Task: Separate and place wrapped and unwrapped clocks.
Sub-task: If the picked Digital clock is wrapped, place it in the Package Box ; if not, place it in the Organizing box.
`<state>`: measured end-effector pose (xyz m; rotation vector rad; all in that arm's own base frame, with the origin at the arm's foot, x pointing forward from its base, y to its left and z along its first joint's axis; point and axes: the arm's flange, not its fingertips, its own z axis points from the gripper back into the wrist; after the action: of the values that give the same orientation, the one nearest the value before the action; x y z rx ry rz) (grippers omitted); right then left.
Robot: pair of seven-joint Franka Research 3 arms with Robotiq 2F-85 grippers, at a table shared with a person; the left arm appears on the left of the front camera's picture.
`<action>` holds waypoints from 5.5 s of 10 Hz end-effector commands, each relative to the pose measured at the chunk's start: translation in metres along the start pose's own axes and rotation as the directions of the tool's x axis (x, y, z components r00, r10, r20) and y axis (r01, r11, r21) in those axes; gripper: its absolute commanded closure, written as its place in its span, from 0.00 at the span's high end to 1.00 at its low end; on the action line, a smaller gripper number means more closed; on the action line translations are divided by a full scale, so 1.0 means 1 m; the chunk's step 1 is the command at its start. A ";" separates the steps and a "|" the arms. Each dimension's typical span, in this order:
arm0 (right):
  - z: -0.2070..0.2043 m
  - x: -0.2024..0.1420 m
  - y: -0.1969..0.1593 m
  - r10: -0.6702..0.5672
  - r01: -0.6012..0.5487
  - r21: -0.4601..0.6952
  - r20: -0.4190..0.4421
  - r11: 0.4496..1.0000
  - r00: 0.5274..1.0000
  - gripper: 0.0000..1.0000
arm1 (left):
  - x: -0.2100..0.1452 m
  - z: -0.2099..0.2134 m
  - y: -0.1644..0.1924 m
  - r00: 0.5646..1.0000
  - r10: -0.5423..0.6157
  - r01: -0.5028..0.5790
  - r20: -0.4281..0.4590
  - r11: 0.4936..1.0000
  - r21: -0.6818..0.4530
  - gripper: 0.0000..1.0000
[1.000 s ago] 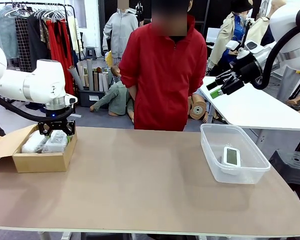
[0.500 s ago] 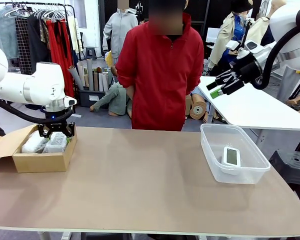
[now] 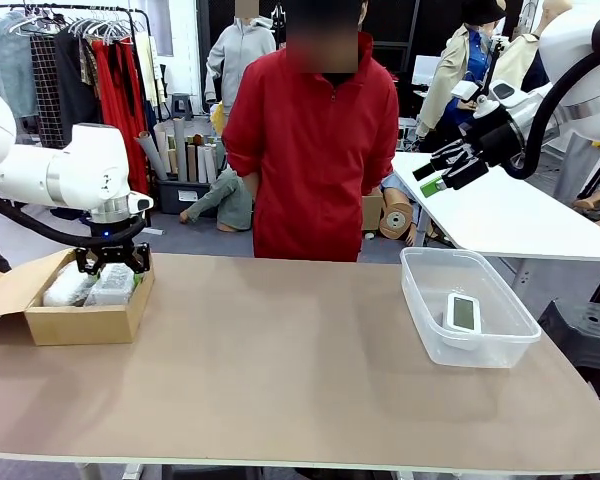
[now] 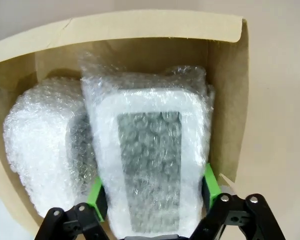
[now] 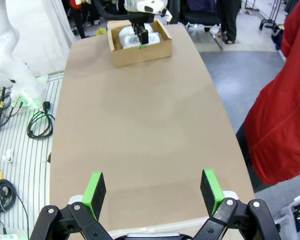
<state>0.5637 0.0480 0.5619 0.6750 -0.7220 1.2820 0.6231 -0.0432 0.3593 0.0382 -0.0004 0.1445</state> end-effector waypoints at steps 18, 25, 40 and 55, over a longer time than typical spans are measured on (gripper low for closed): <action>0.000 0.001 0.003 0.005 -0.005 -0.002 0.000 1.000 1.000 1.00 | -0.022 0.078 0.002 1.000 0.026 -0.026 -0.004 0.999 -0.045 1.00; 0.000 0.001 0.003 0.005 -0.005 -0.002 0.000 1.000 1.000 1.00 | -0.022 0.078 0.002 1.000 0.026 -0.026 -0.004 0.999 -0.045 1.00; 0.000 0.001 0.003 0.005 -0.005 -0.002 0.000 1.000 1.000 1.00 | -0.103 0.132 -0.028 0.486 -0.874 0.869 0.010 0.482 -0.117 1.00; 0.000 0.001 0.003 0.005 -0.005 -0.002 0.000 1.000 1.000 1.00 | -0.066 0.135 -0.050 -0.147 -0.922 0.979 0.359 -0.188 -0.080 1.00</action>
<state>0.5637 0.0480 0.5619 0.6751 -0.7219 1.2820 0.5633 -0.1189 0.4827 -0.2233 -0.1711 -1.5281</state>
